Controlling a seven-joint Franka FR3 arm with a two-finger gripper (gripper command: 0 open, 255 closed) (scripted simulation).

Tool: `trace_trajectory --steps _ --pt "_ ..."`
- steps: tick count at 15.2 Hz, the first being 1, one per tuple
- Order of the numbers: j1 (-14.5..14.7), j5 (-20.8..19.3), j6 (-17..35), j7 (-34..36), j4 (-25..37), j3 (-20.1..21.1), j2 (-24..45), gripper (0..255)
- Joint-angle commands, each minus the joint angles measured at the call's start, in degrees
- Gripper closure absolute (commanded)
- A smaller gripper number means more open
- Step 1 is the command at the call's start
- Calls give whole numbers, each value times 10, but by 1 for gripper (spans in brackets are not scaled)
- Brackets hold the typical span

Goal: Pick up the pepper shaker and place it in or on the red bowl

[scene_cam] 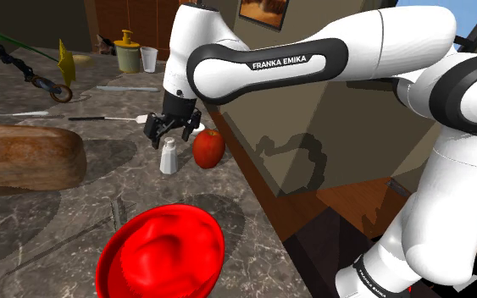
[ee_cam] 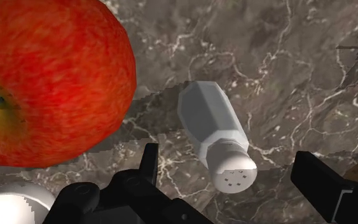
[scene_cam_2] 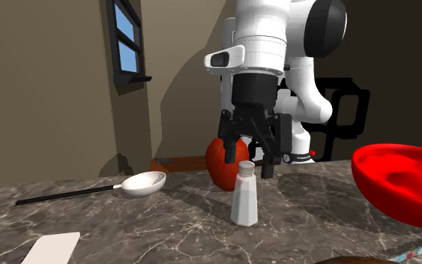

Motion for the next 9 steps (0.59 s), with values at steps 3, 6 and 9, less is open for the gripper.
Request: trace_trajectory --steps 3,6,9 --pt "0 -1 3 1 0 0 2 0" --pt "0 -1 3 1 0 0 2 0" --pt "0 -1 3 1 0 0 2 255"
